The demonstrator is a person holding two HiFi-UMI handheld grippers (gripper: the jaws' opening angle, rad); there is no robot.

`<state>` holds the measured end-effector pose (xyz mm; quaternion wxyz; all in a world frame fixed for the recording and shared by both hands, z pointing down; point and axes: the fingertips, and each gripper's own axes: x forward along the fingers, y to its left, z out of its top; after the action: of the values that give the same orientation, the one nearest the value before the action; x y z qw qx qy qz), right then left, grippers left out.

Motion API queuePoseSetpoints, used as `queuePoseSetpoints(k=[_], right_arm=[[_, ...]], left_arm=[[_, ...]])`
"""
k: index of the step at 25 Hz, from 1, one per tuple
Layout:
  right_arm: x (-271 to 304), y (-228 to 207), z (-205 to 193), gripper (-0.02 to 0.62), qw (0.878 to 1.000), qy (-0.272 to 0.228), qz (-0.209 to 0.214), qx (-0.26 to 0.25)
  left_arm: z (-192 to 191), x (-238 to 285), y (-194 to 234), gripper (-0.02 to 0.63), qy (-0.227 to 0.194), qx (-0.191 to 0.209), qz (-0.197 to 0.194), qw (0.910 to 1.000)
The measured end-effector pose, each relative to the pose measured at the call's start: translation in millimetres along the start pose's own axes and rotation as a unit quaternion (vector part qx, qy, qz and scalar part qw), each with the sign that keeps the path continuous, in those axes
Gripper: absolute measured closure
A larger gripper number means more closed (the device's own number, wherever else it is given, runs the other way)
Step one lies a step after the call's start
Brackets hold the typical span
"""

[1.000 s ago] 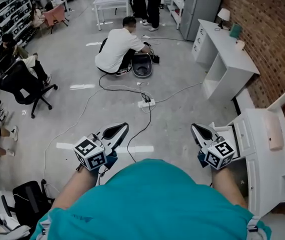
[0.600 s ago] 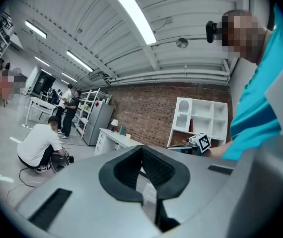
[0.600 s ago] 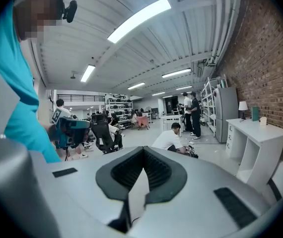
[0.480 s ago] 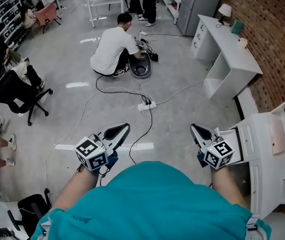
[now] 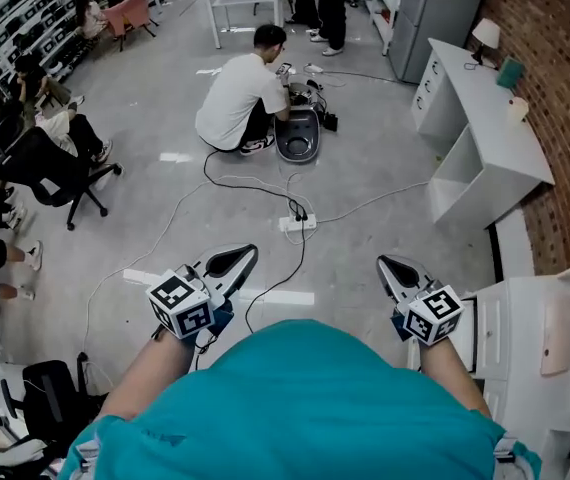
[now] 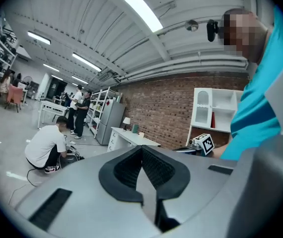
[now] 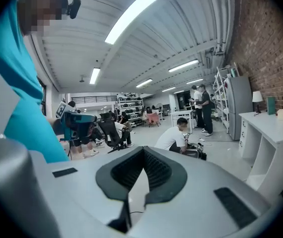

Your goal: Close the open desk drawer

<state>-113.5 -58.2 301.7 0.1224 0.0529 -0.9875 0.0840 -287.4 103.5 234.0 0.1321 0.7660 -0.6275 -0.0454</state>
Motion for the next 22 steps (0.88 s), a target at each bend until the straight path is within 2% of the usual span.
queuePoseSetpoints(k=[4, 8, 15, 22], right_arm=[[-2.7, -54.4, -1.5, 0.575, 1.000, 0.014, 0.014, -0.001], [5.9, -74.9, -7.0, 0.575, 1.000, 0.004, -0.001, 0.010], [27.8, -72.8, -34.6, 0.575, 0.995, -0.003, -0.078, 0.060], [7.2, -84.6, -84.9, 0.574, 0.986, 0.029, -0.139, 0.083]], left_arm=[[-1.3, 51.1, -21.3, 0.591, 0.013, -0.011, 0.000, 0.9999], [-3.0, 69.0, -8.5, 0.591, 0.022, -0.017, 0.003, 0.9996], [-15.0, 70.6, 33.7, 0.591, 0.051, -0.015, -0.026, 0.9983], [-32.8, 107.1, 33.3, 0.591, 0.079, -0.008, -0.065, 0.9947]])
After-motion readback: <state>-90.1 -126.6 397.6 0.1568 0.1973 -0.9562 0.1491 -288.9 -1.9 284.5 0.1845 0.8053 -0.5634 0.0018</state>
